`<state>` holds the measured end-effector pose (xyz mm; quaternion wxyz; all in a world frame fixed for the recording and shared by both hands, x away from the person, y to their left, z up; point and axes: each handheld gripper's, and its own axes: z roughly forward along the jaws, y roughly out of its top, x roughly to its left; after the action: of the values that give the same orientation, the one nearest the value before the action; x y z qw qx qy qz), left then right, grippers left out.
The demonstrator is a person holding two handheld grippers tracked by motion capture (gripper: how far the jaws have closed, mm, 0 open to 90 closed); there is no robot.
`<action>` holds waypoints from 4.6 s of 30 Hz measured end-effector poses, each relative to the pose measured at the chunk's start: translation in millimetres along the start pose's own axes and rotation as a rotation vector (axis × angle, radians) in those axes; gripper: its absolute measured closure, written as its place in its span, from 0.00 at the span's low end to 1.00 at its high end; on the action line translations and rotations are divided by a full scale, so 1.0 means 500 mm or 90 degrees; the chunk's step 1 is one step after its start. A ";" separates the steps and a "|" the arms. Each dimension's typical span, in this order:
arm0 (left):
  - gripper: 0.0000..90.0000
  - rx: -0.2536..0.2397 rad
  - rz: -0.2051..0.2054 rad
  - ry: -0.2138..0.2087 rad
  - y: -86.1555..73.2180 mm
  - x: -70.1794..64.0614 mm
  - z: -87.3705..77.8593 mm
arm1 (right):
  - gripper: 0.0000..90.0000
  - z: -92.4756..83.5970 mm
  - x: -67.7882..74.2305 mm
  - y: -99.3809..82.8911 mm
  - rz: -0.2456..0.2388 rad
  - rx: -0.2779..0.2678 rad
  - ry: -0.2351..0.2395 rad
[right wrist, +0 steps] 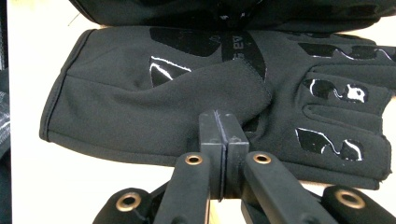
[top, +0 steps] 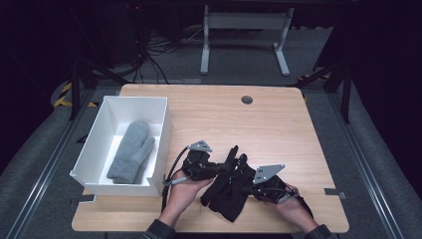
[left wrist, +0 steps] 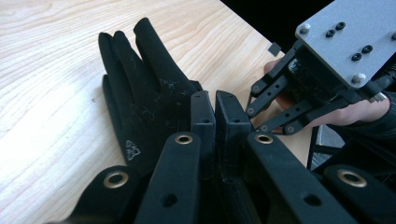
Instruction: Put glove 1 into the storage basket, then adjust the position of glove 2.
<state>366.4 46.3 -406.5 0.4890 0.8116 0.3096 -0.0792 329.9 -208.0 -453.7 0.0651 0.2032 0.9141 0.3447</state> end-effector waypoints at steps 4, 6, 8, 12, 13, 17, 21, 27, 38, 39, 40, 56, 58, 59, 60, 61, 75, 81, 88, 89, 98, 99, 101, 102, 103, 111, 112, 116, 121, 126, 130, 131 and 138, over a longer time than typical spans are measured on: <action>0.97 0.005 0.002 -0.003 0.001 -0.002 0.006 | 1.00 0.012 0.003 0.011 -0.001 0.001 -0.002; 0.97 0.010 0.002 -0.005 0.001 -0.001 0.010 | 1.00 0.015 0.003 0.013 -0.001 0.000 -0.002; 0.97 0.012 0.001 -0.006 0.001 -0.002 0.015 | 1.00 0.022 0.004 0.019 -0.003 -0.001 -0.005; 0.98 0.017 0.002 -0.009 0.001 -0.006 0.023 | 1.00 0.030 0.005 0.027 -0.003 -0.003 -0.005; 0.98 0.017 0.002 -0.009 0.001 -0.006 0.025 | 1.00 0.032 0.007 0.029 0.000 -0.003 -0.004; 0.98 0.021 0.001 -0.011 -0.001 -0.007 0.037 | 1.00 0.036 0.006 0.032 -0.001 -0.006 -0.004; 0.98 0.029 -0.002 -0.009 -0.007 -0.008 0.051 | 1.00 0.038 0.007 0.033 -0.001 -0.008 -0.007; 0.98 0.036 0.003 -0.004 -0.011 -0.007 0.057 | 1.00 0.010 0.003 0.025 0.001 -0.026 -0.013; 0.98 0.057 0.007 -0.009 -0.025 -0.018 0.083 | 1.00 0.021 -0.001 0.015 0.013 -0.011 -0.013; 0.98 0.065 0.008 -0.005 -0.026 -0.019 0.086 | 1.00 0.023 -0.001 0.015 0.014 -0.012 -0.013; 0.98 0.065 0.007 -0.008 -0.028 -0.020 0.089 | 1.00 0.023 0.000 0.016 0.012 -0.013 -0.014; 0.96 0.126 0.043 0.025 -0.058 -0.024 0.132 | 0.80 -0.057 -0.039 -0.033 0.046 -0.023 -0.074; 0.90 0.125 0.052 0.022 -0.058 -0.029 0.131 | 0.70 -0.070 -0.052 -0.046 0.063 -0.030 -0.089; 0.85 0.122 0.063 0.020 -0.057 -0.038 0.127 | 0.65 -0.076 -0.060 -0.052 0.074 -0.031 -0.092; 0.80 0.122 0.063 0.020 -0.057 -0.038 0.127 | 0.65 -0.076 -0.060 -0.052 0.074 -0.031 -0.092; 0.82 0.126 0.081 0.017 -0.056 -0.049 0.123 | 0.55 -0.087 -0.075 -0.069 0.093 -0.041 -0.113; 1.00 0.208 0.121 0.078 -0.079 -0.058 0.106 | 0.40 -0.092 -0.103 -0.100 0.129 -0.027 -0.137; 0.99 0.208 0.123 0.105 -0.084 -0.042 0.072 | 0.30 -0.083 -0.111 -0.104 0.128 -0.020 -0.159; 0.81 0.191 0.156 0.117 -0.063 -0.046 0.047 | 0.27 -0.078 -0.111 -0.107 0.122 -0.017 -0.167; 0.78 0.189 0.163 0.121 -0.059 -0.045 0.042 | 0.27 -0.077 -0.112 -0.107 0.121 -0.018 -0.166; 0.40 0.199 0.202 0.126 -0.027 -0.009 0.030 | 0.20 -0.070 -0.116 -0.111 0.127 -0.033 -0.166; 0.36 0.202 0.209 0.123 -0.024 -0.004 0.033 | 0.19 -0.070 -0.116 -0.112 0.129 -0.035 -0.167; 0.30 0.204 0.225 0.124 -0.017 0.001 0.039 | 0.18 -0.069 -0.117 -0.114 0.128 -0.040 -0.166; 0.27 0.207 0.229 0.124 -0.014 0.003 0.042 | 0.17 -0.068 -0.117 -0.115 0.128 -0.043 -0.166; 0.25 0.211 0.233 0.127 -0.011 0.005 0.045 | 0.17 -0.068 -0.117 -0.116 0.128 -0.045 -0.166; 0.18 0.230 0.249 0.138 -0.006 0.035 0.073 | 0.17 -0.065 -0.115 -0.117 0.125 -0.054 -0.165; 0.18 0.230 0.247 0.141 -0.007 0.037 0.075 | 0.17 -0.065 -0.115 -0.117 0.125 -0.055 -0.165; 0.17 0.239 0.250 0.149 -0.007 0.047 0.083 | 0.17 -0.065 -0.115 -0.117 0.124 -0.056 -0.165; 0.17 0.248 0.237 0.139 -0.011 0.056 0.092 | 0.17 -0.064 -0.113 -0.116 0.124 -0.057 -0.164; 0.15 0.254 0.233 0.129 -0.015 0.066 0.096 | 0.17 -0.063 -0.112 -0.116 0.123 -0.059 -0.163; 0.15 0.249 0.217 0.119 -0.019 0.074 0.098 | 0.17 -0.062 -0.112 -0.116 0.122 -0.060 -0.163; 0.15 0.249 0.217 0.116 -0.020 0.074 0.097 | 0.17 -0.062 -0.112 -0.116 0.122 -0.060 -0.163; 0.35 0.255 0.210 0.089 -0.020 0.073 0.092 | 0.17 -0.062 -0.112 -0.116 0.121 -0.060 -0.161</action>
<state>397.5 26.5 -452.8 0.3023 0.9351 0.1847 -0.0019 353.9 -289.4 -469.6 0.1566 0.3273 0.8580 0.3636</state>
